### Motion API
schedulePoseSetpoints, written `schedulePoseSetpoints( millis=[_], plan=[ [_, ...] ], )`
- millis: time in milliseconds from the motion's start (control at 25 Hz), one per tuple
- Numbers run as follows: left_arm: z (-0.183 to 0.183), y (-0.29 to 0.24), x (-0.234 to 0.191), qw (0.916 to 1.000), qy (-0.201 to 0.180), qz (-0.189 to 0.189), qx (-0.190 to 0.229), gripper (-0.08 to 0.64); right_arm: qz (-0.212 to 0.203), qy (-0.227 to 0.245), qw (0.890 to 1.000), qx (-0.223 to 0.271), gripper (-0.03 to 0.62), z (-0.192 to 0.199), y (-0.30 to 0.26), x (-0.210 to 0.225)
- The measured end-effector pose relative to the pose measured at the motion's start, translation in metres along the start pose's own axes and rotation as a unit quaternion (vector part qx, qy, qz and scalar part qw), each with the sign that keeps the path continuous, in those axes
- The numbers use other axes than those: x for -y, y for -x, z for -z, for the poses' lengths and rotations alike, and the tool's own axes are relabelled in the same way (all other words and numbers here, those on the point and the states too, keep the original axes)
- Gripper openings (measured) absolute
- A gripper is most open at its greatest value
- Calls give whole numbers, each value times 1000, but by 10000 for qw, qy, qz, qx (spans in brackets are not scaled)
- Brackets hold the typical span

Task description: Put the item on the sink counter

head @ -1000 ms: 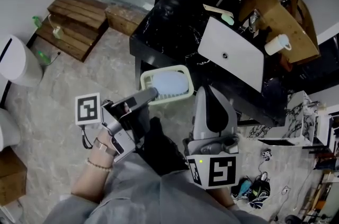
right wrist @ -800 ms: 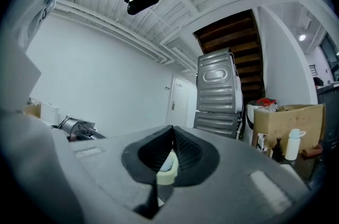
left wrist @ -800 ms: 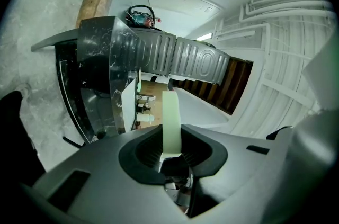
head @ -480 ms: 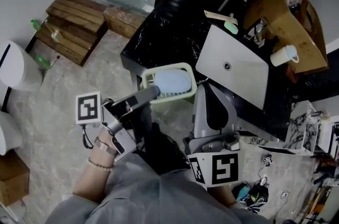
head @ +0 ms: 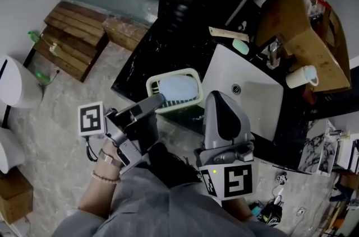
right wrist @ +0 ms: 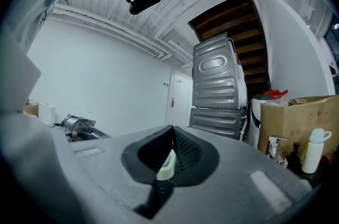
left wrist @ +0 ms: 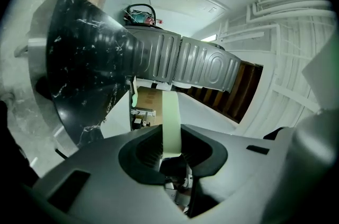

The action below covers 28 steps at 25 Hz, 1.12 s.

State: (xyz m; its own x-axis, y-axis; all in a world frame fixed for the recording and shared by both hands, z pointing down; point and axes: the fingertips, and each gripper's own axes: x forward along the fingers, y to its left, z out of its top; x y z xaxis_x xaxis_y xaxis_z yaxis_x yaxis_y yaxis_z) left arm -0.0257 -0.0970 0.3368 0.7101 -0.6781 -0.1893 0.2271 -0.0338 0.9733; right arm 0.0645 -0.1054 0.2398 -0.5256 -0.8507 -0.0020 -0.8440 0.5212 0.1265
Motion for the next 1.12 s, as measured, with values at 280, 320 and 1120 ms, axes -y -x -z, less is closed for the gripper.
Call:
schedulePoseSetpoints(
  millis=[280, 320, 1120],
  plan=[
    [-27, -49, -6, 10000, 46, -7, -87, 81, 114, -7, 9999, -130, -3, 14, -31, 45],
    [-30, -55, -7, 9999, 40, 5, -102, 81, 138, -6, 9998, -143, -2, 16, -34, 50],
    [-52, -110, 0, 9977, -15, -87, -679, 81, 783, -79, 9968, -161, -3, 19, -54, 95]
  ],
)
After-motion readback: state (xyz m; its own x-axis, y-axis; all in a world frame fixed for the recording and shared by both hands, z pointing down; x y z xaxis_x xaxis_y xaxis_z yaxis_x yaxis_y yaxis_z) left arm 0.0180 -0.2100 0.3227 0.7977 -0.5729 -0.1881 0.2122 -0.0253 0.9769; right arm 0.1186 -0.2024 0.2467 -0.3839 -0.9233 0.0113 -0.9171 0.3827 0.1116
